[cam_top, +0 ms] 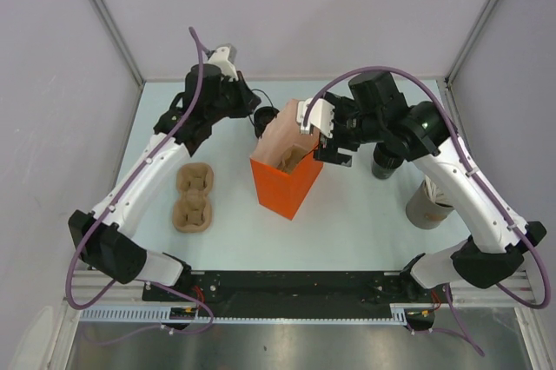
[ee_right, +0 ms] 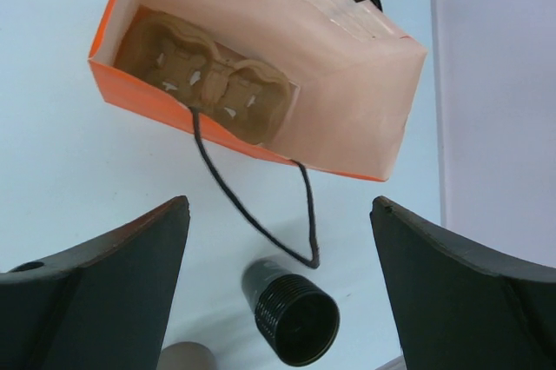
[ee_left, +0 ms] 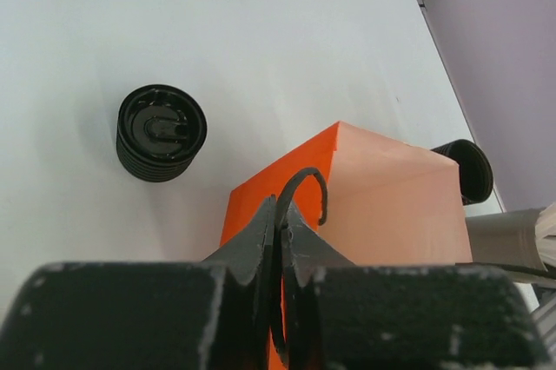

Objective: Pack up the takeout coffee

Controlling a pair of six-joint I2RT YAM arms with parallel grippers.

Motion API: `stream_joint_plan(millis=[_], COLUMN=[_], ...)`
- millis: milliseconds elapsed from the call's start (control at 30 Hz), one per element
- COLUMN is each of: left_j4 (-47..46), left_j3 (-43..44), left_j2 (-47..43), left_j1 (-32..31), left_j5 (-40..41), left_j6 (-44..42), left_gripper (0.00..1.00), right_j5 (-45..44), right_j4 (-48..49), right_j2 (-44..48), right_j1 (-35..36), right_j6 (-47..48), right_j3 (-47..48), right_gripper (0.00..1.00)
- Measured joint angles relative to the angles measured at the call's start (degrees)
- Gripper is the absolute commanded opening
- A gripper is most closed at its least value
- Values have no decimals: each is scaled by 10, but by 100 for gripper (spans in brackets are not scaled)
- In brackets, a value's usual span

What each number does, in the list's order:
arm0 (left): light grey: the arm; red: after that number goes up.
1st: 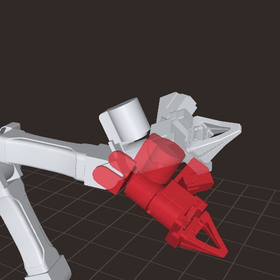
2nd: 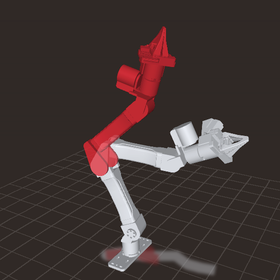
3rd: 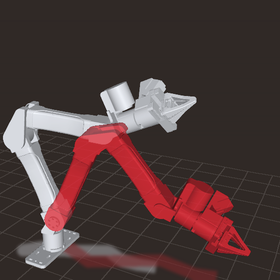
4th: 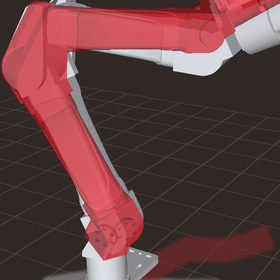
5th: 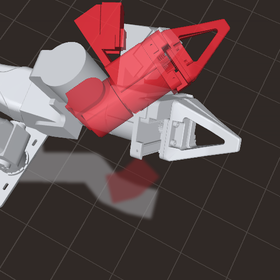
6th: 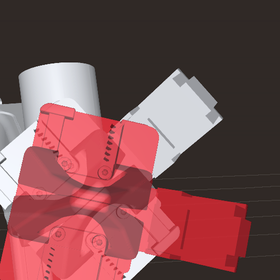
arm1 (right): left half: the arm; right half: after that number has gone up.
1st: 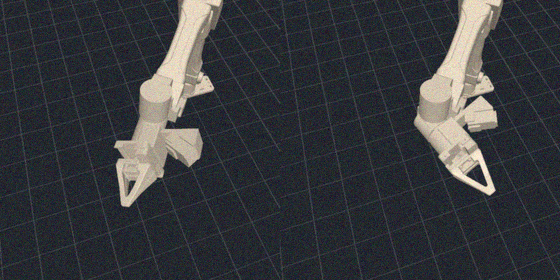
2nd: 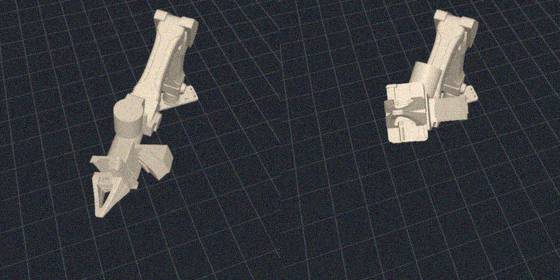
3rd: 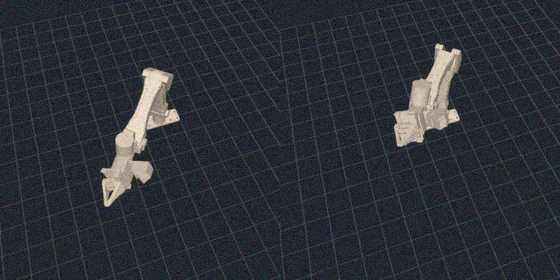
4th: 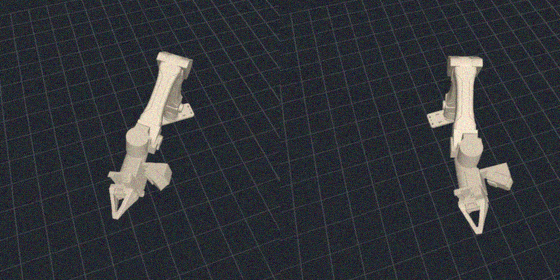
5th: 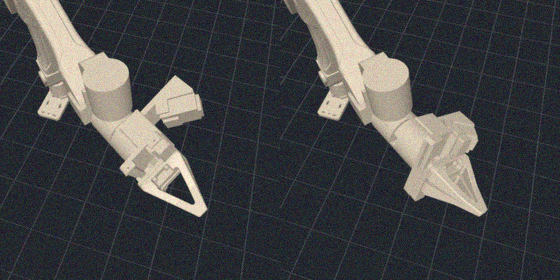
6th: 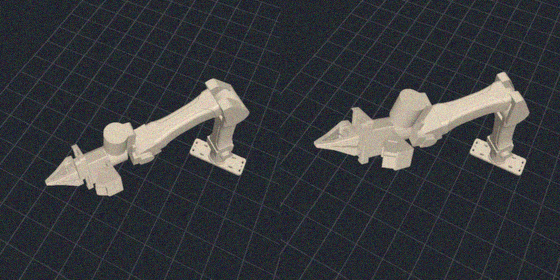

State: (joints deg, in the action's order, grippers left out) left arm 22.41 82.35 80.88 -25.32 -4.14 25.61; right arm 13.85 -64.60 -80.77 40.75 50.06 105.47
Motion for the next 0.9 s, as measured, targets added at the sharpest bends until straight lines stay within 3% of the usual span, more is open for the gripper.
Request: stream_joint_plan(millis=[67,100,167,200,467,900], left_j4=[4,6,10,13,36,56], left_j3=[9,13,22,27,97,269], left_j2=[0,0,0,0,10,49], left_j1=[-9,-12,-17,-20,-42,-92], left_j5=[2,3,6,7,28,59], left_j6=[-8,-12,-19,-23,-65,-102], left_gripper=[5,5,4,3,1,1], right_j5=[2,3,7,10,30,63], right_j4=[11,16,23,25,20,58], right_j2=[-4,-7,-11,-12,-13,3], right_j1=[-4,-6,-9,-10,-12,-38], right_j6=[5,7,14,10,5,-87], right_j3=[0,0,0,0,14,170], right_gripper=[50,25,5,0,0,0])
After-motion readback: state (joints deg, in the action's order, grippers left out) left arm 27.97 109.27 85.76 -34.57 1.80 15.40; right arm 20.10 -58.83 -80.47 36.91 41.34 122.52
